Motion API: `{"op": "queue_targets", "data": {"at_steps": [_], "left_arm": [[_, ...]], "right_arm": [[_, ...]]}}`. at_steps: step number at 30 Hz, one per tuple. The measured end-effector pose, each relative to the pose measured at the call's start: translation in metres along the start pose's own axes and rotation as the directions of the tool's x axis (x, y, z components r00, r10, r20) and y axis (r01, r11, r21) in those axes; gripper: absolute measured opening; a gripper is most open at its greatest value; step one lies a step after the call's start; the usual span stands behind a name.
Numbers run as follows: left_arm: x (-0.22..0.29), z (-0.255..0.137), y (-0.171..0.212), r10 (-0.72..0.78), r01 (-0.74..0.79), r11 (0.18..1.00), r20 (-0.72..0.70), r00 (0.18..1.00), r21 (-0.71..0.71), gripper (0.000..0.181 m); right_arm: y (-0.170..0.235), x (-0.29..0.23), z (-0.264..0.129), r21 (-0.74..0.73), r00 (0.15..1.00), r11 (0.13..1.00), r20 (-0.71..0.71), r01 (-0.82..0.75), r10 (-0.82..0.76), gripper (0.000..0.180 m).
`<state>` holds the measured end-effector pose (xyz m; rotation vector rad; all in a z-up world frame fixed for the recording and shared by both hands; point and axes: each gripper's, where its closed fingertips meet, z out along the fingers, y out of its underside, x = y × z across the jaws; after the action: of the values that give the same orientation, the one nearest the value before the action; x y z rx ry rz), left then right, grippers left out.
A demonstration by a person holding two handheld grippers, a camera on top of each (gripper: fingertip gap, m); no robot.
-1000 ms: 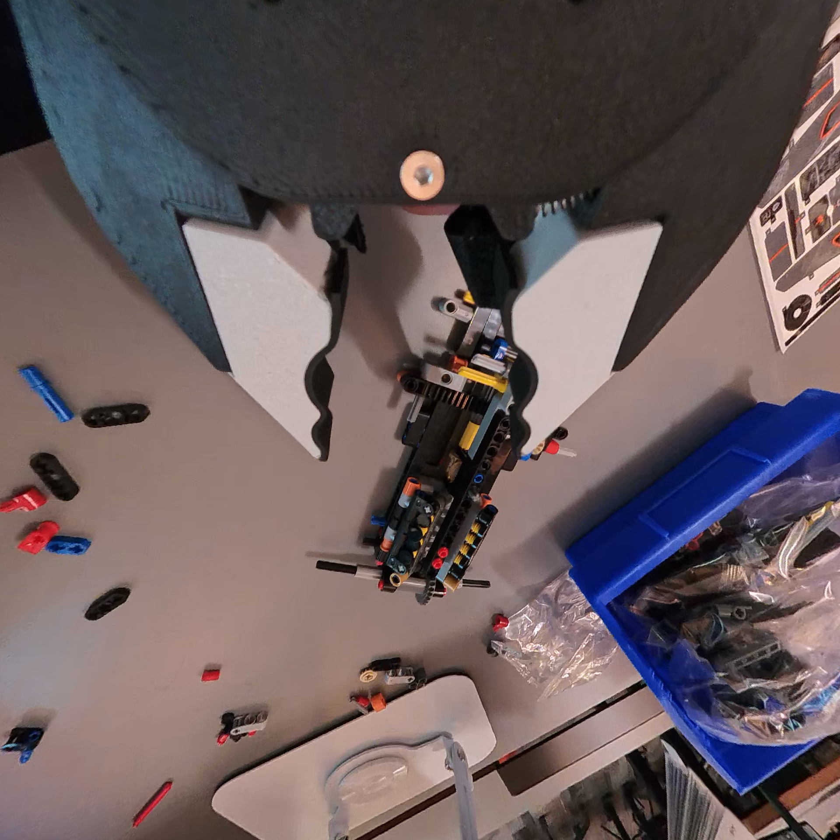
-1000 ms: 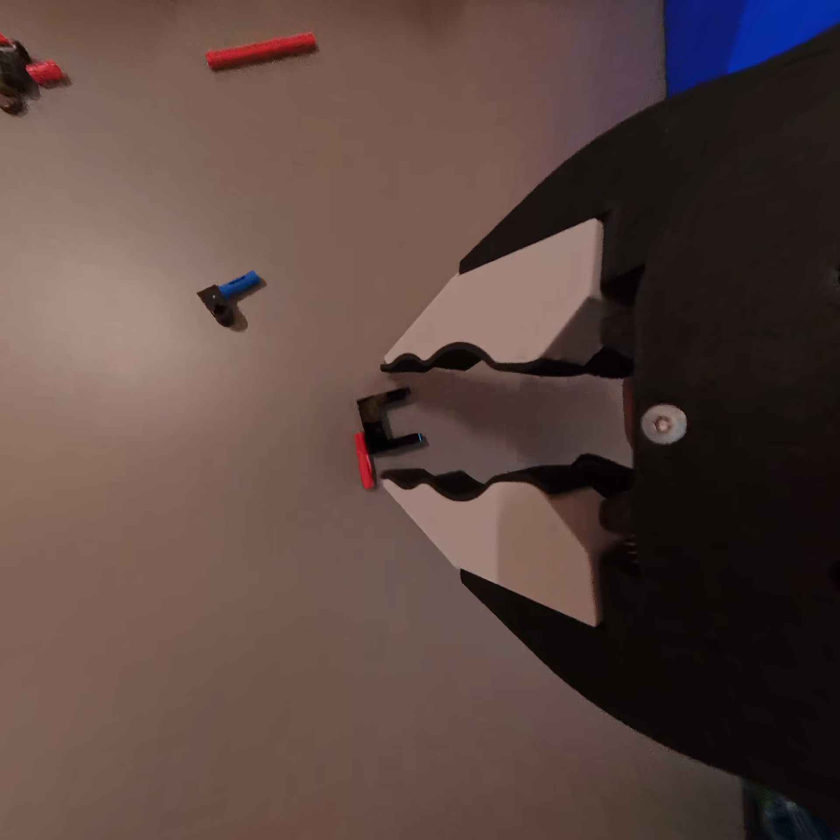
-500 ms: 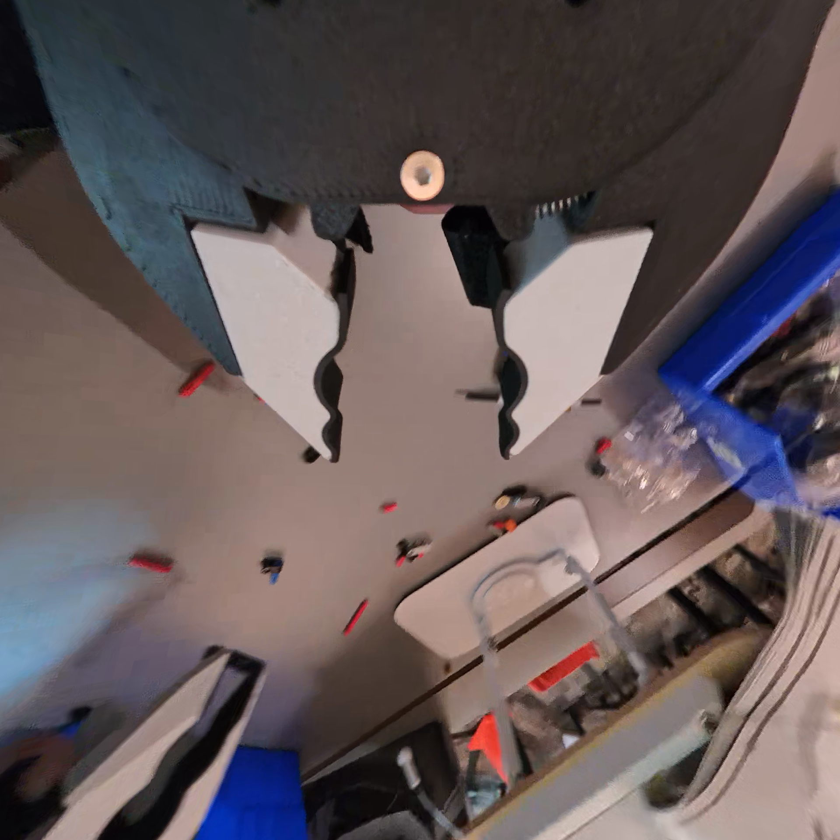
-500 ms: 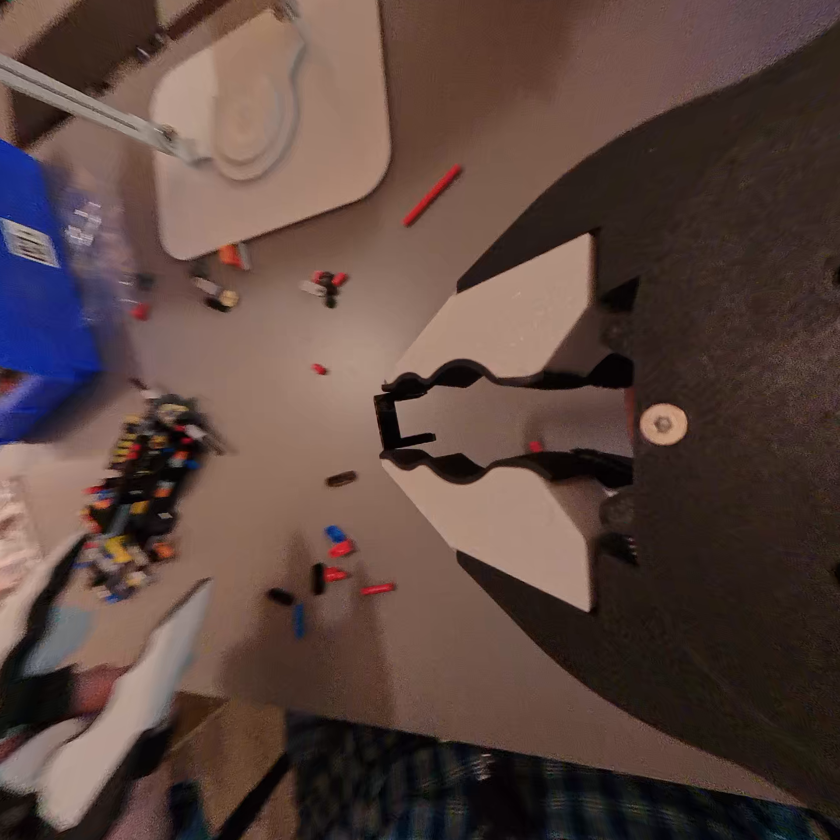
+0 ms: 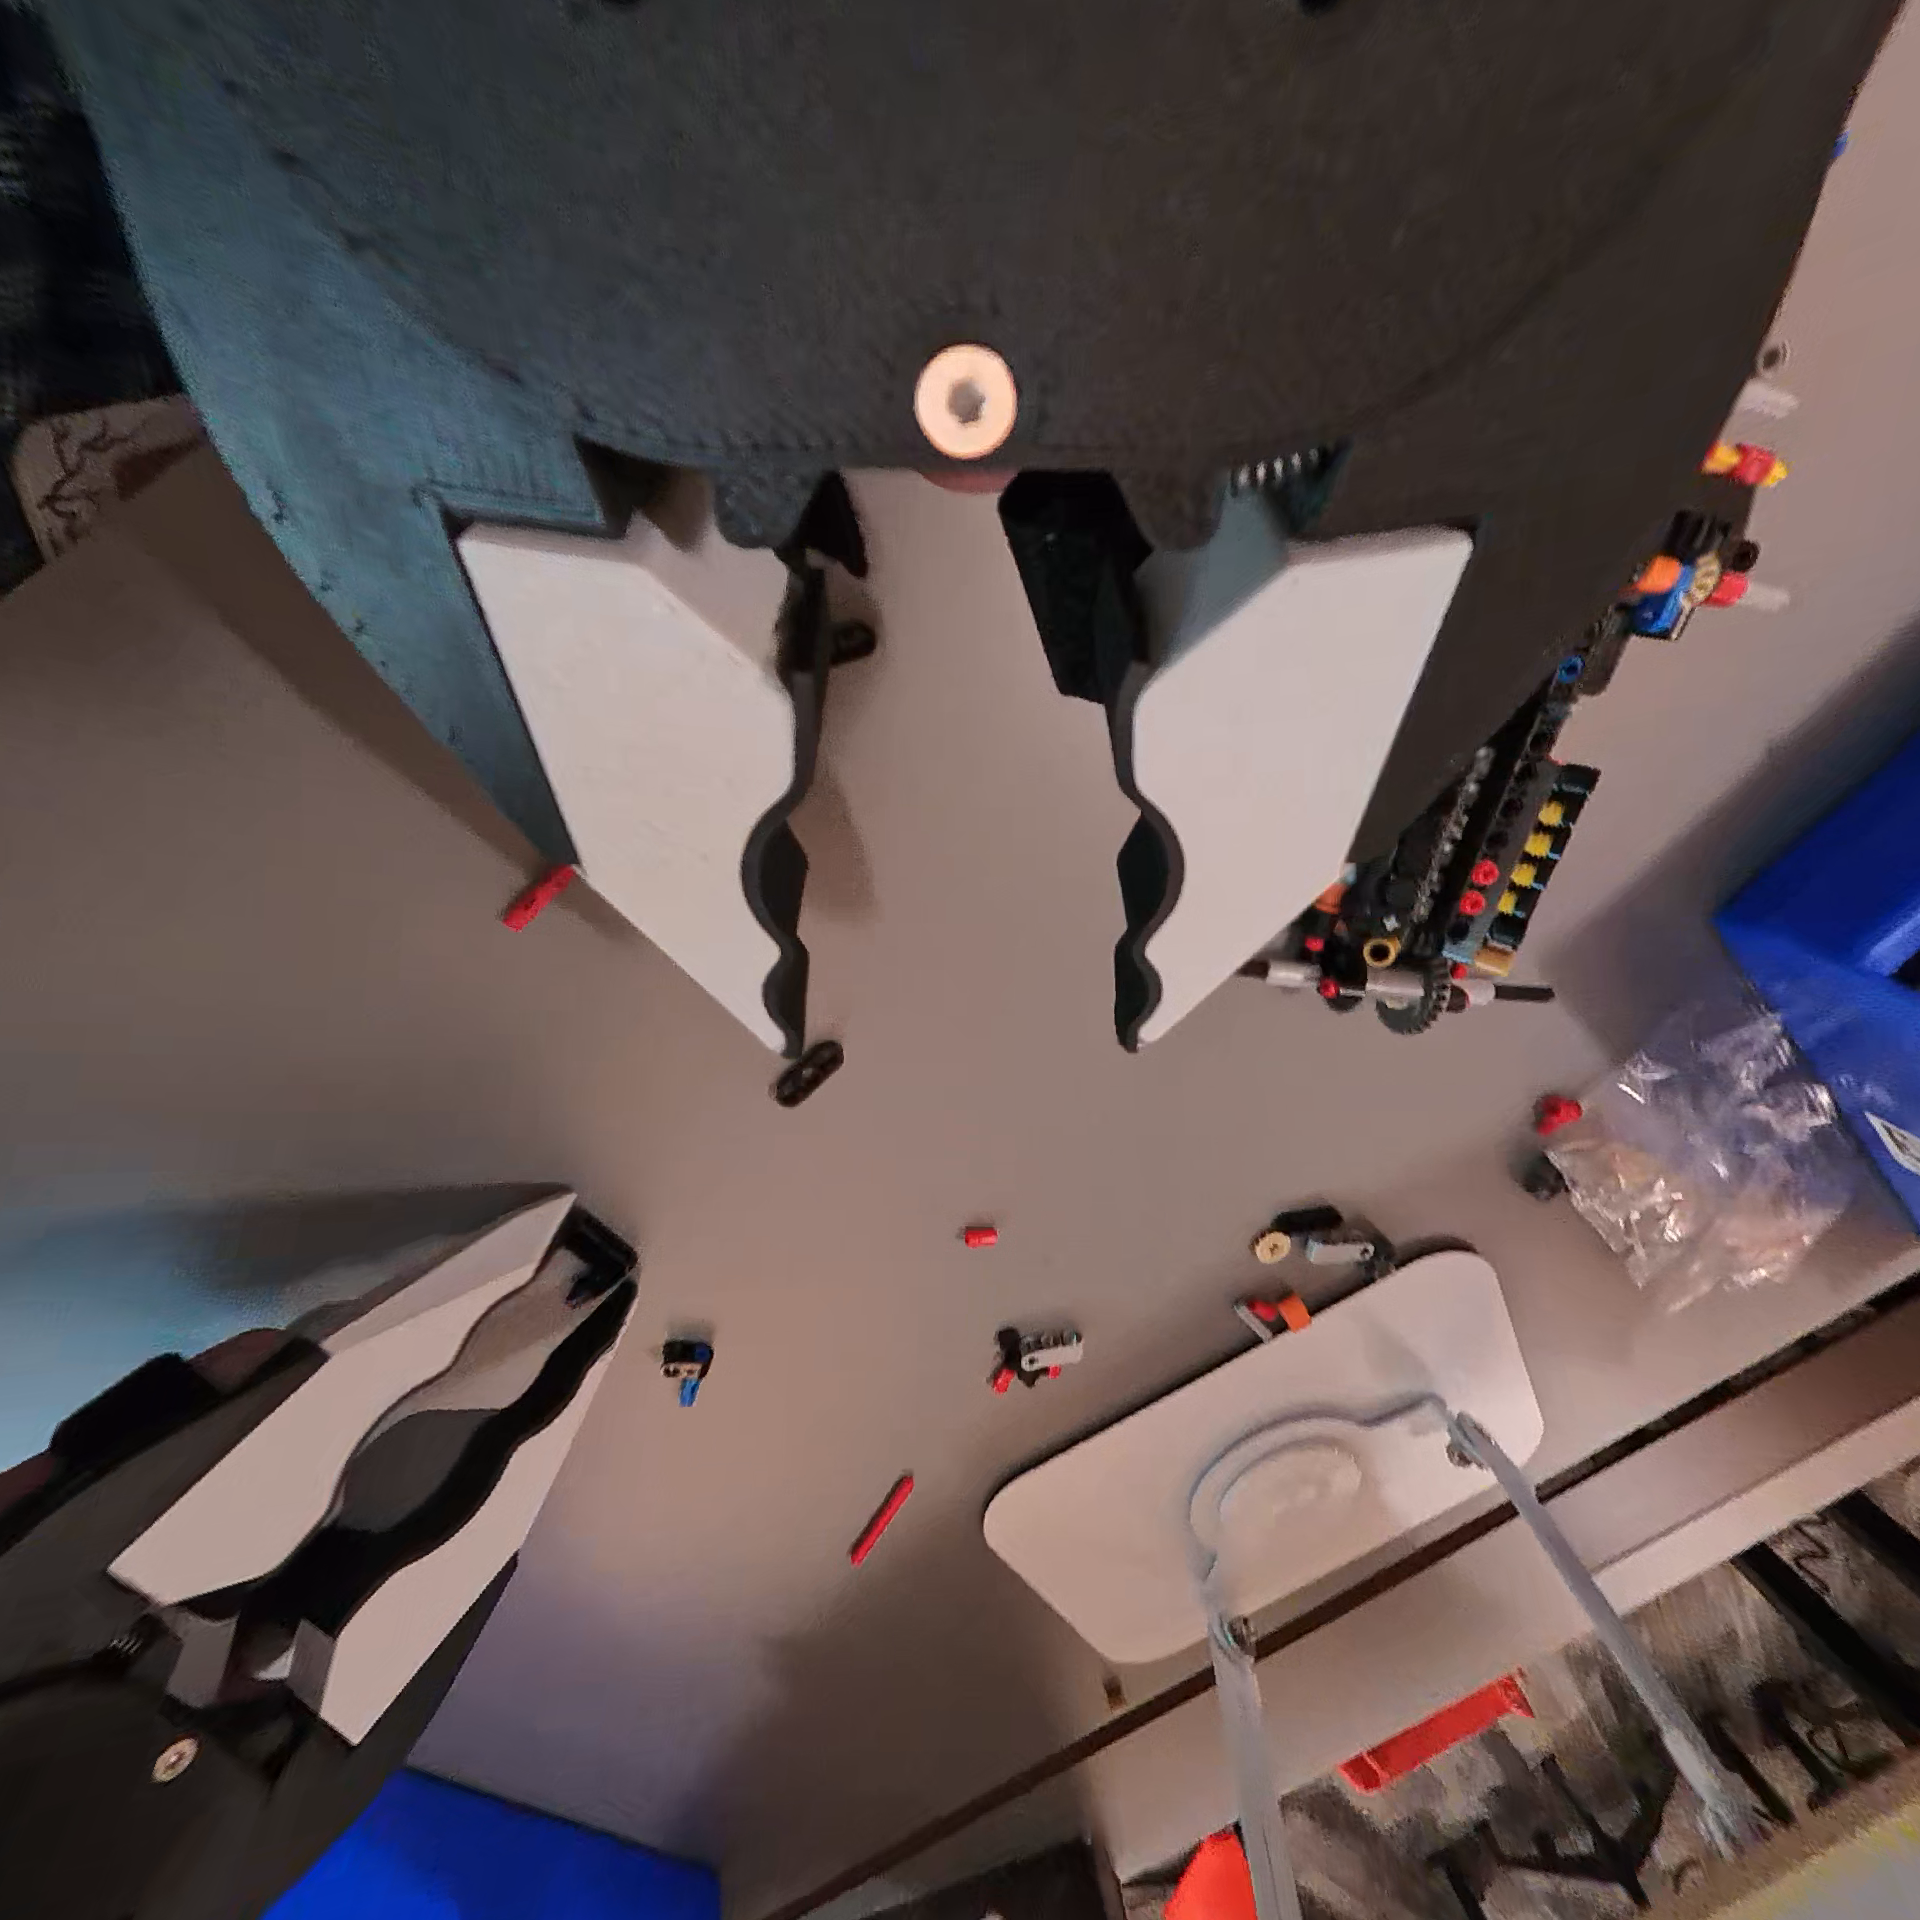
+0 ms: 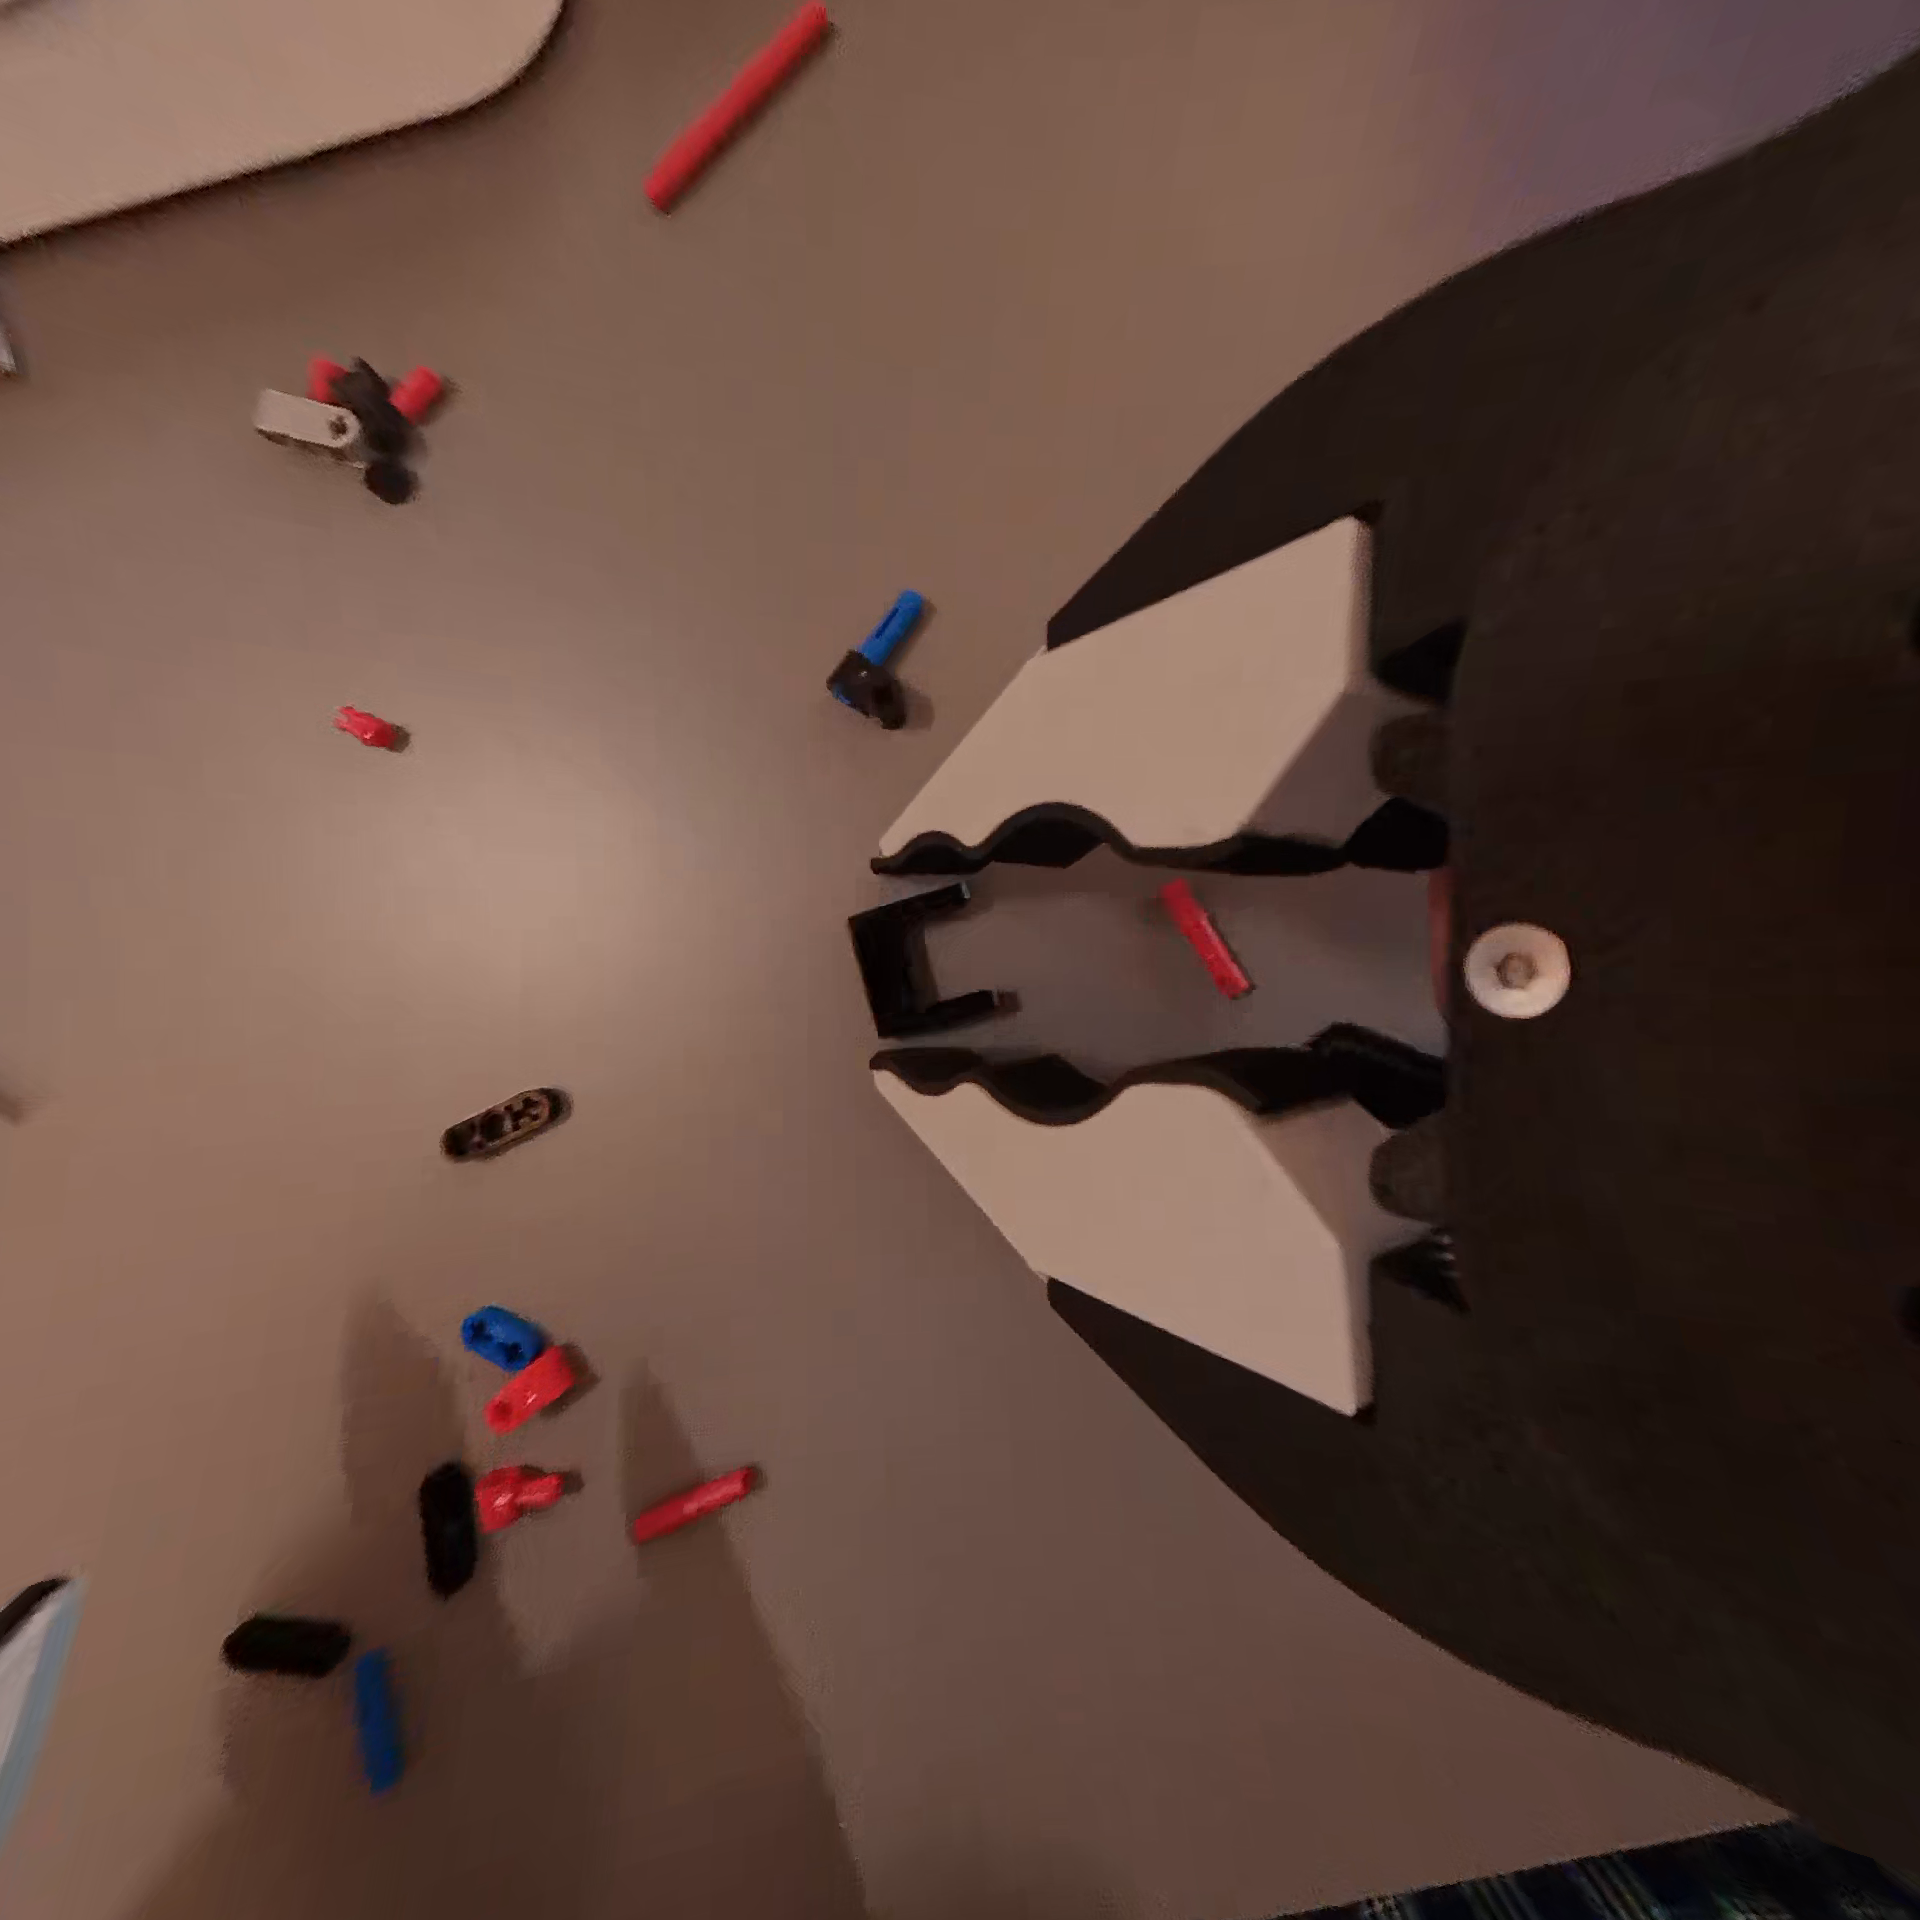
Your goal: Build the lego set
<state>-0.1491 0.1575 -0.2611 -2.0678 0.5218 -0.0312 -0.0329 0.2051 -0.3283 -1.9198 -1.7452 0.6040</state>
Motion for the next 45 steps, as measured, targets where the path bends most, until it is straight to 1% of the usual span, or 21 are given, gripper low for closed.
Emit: {"op": "queue_targets", "data": {"at_steps": [2,4,6,9,11,12,16,18,21,24,26,27,30,32,35,40,43,45], "left_arm": [[0.000,-0.002,0.006,-0.003,0.003,1.000,0.000,1.000,-0.015,0.059],[0.001,-0.005,0.008,-0.001,0.001,1.000,-0.006,1.000,-0.015,0.060],[0.001,-0.007,0.010,0.002,-0.002,1.000,-0.011,1.000,-0.016,0.060],[-0.001,-0.011,0.013,0.006,-0.006,1.000,-0.007,1.000,-0.023,0.062],[-0.003,-0.014,0.015,0.002,-0.002,1.000,-0.001,1.000,-0.018,0.061],[-0.004,-0.016,0.016,-0.002,0.002,1.000,0.003,1.000,-0.017,0.061],[-0.007,-0.020,0.023,-0.014,0.014,1.000,0.014,1.000,-0.024,0.062],[-0.008,-0.022,0.026,-0.014,0.014,0.999,0.016,1.000,-0.029,0.062],[-0.010,-0.025,0.029,-0.011,0.012,0.999,0.025,1.000,-0.036,0.062],[-0.013,-0.028,0.032,-0.012,0.013,0.999,0.035,0.999,-0.040,0.063],[-0.015,-0.031,0.034,-0.012,0.014,0.999,0.044,0.999,-0.046,0.063],[-0.017,-0.033,0.036,-0.012,0.014,0.999,0.047,0.999,-0.049,0.063],[-0.018,-0.039,0.040,-0.009,0.011,0.999,0.043,0.999,-0.051,0.061],[-0.016,-0.041,0.043,-0.007,0.008,0.998,0.026,1.000,-0.062,0.058],[-0.014,-0.039,0.049,0.014,-0.013,0.996,0.009,1.000,-0.084,0.056],[-0.014,-0.037,0.059,0.012,-0.011,0.995,0.004,1.000,-0.103,0.052],[-0.019,-0.035,0.067,-0.003,0.005,0.993,0.013,1.000,-0.115,0.052],[-0.022,-0.034,0.070,-0.008,0.010,0.993,0.018,1.000,-0.117,0.052]], "right_arm": [[-0.001,-0.006,-0.002,0.002,0.999,1.000,0.040,0.005,-0.005,0.037],[-0.002,-0.001,-0.008,0.004,0.998,0.999,0.023,0.050,-0.050,0.039],[-0.002,0.002,-0.012,-0.005,0.995,0.995,0.032,0.095,-0.095,0.039],[0.012,0.003,-0.011,-0.076,0.991,0.990,0.072,0.121,-0.115,0.038],[0.015,-0.009,-0.011,-0.072,0.986,0.990,0.125,0.123,-0.114,0.042],[0.015,-0.016,-0.013,-0.069,0.983,0.990,0.149,0.121,-0.110,0.039],[0.012,-0.049,-0.023,-0.029,0.957,0.992,0.268,0.120,-0.108,0.039],[0.009,-0.046,-0.027,-0.003,0.963,0.994,0.248,0.107,-0.102,0.040],[0.014,-0.035,-0.021,-0.033,0.974,0.994,0.208,0.103,-0.094,0.041],[0.014,-0.051,-0.014,-0.035,0.961,0.991,0.252,0.126,-0.114,0.039],[0.011,-0.064,-0.014,-0.019,0.945,0.989,0.299,0.146,-0.134,0.039],[0.009,-0.064,-0.015,-0.008,0.944,0.990,0.300,0.143,-0.134,0.040],[-0.003,-0.049,-0.031,0.071,0.953,0.992,0.279,0.100,-0.116,0.041],[-0.009,-0.029,-0.043,0.108,0.968,0.991,0.229,0.079,-0.102,0.035],[-0.014,-0.003,-0.055,0.126,0.985,0.989,0.147,0.077,-0.095,0.031],[-0.015,0.047,-0.065,0.101,0.994,0.989,-0.043,0.105,-0.101,0.022],[-0.010,0.069,-0.064,0.060,0.989,0.991,-0.099,0.120,-0.113,0.021],[-0.004,0.076,-0.057,0.016,0.987,0.992,-0.099,0.128,-0.126,0.020]]}}
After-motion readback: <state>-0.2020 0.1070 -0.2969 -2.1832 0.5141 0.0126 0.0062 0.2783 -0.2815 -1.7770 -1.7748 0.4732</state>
